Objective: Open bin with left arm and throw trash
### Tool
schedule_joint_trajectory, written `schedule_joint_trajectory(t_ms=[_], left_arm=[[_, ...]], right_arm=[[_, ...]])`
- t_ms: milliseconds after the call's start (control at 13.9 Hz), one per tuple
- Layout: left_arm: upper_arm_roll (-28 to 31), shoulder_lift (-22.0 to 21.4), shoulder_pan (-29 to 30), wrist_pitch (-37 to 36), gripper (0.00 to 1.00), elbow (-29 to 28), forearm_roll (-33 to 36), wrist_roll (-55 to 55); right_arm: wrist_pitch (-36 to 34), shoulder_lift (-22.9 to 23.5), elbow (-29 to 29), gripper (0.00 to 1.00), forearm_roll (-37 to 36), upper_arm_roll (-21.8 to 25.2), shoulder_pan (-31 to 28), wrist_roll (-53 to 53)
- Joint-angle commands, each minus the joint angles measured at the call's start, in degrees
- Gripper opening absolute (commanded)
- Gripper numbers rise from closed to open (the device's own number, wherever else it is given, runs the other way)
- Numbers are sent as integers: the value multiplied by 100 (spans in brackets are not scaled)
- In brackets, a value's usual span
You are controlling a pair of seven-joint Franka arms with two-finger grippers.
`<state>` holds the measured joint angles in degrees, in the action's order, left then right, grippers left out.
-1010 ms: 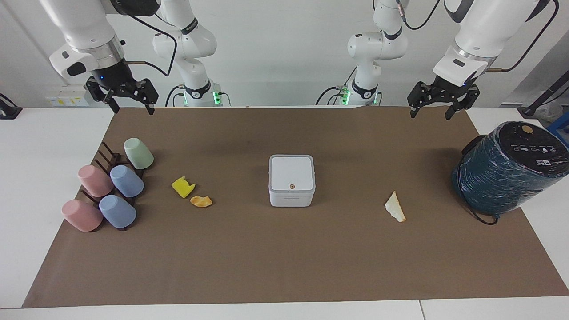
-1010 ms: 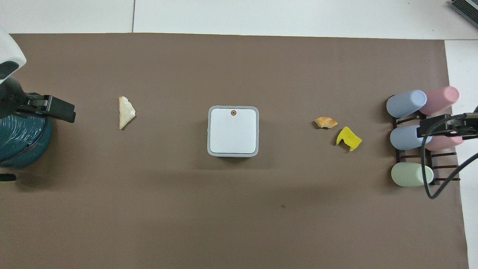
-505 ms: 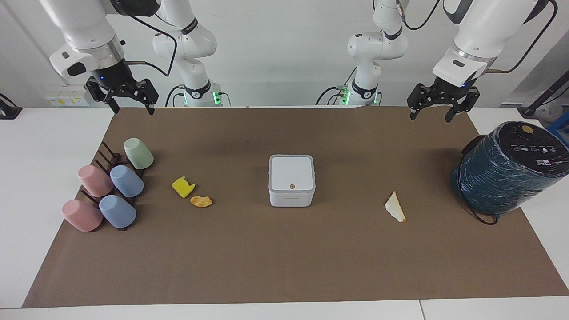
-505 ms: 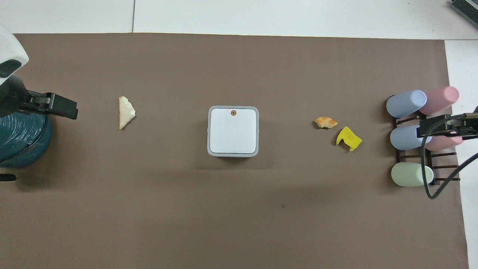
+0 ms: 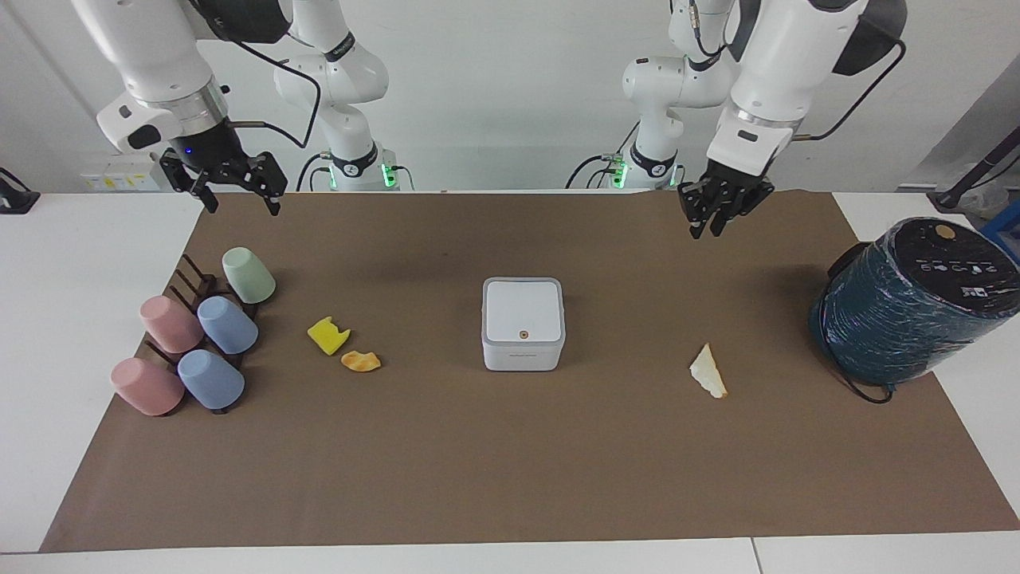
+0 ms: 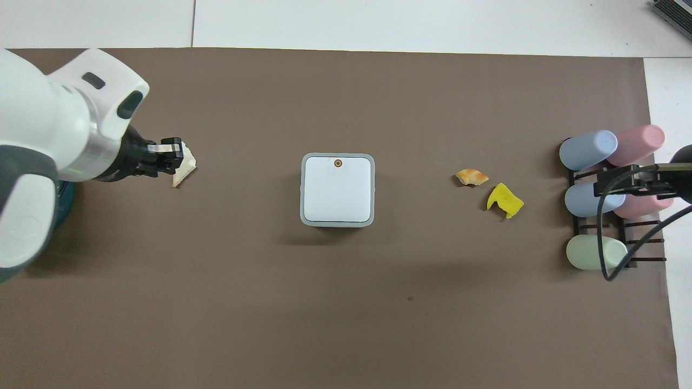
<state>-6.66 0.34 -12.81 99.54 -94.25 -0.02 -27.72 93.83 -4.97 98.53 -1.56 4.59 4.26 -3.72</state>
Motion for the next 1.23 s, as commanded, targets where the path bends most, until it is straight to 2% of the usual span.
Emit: schedule_joint_trajectory(t_ms=[0, 144, 216, 433, 649, 793, 1154], left_arm=[[86, -308, -273, 819, 0, -779, -243, -854], [86, -71, -536, 1486, 0, -884, -270, -1776], [86, 192, -721, 1803, 0, -850, -262, -2251], [86, 720, -1038, 2683, 0, -815, -262, -3299], [86, 932, -1153, 3290, 0, -797, -428, -3564], [86, 1107, -1214, 3720, 0, -797, -578, -3582], [95, 1600, -1539, 4222, 0, -735, -569, -3819]], right_arm=[[739, -250, 770, 100, -2, -20, -13, 38], [1276, -303, 1141, 100, 7, -20, -4, 38], [1383, -251, 1194, 100, 7, -20, 5, 55], [1689, 100, 1247, 100, 7, -20, 5, 108], [2401, 539, 1528, 100, 7, -38, 171, 152], [2622, 821, 1721, 100, 7, -38, 189, 317], [4315, 1068, 2802, 100, 33, -38, 180, 609]])
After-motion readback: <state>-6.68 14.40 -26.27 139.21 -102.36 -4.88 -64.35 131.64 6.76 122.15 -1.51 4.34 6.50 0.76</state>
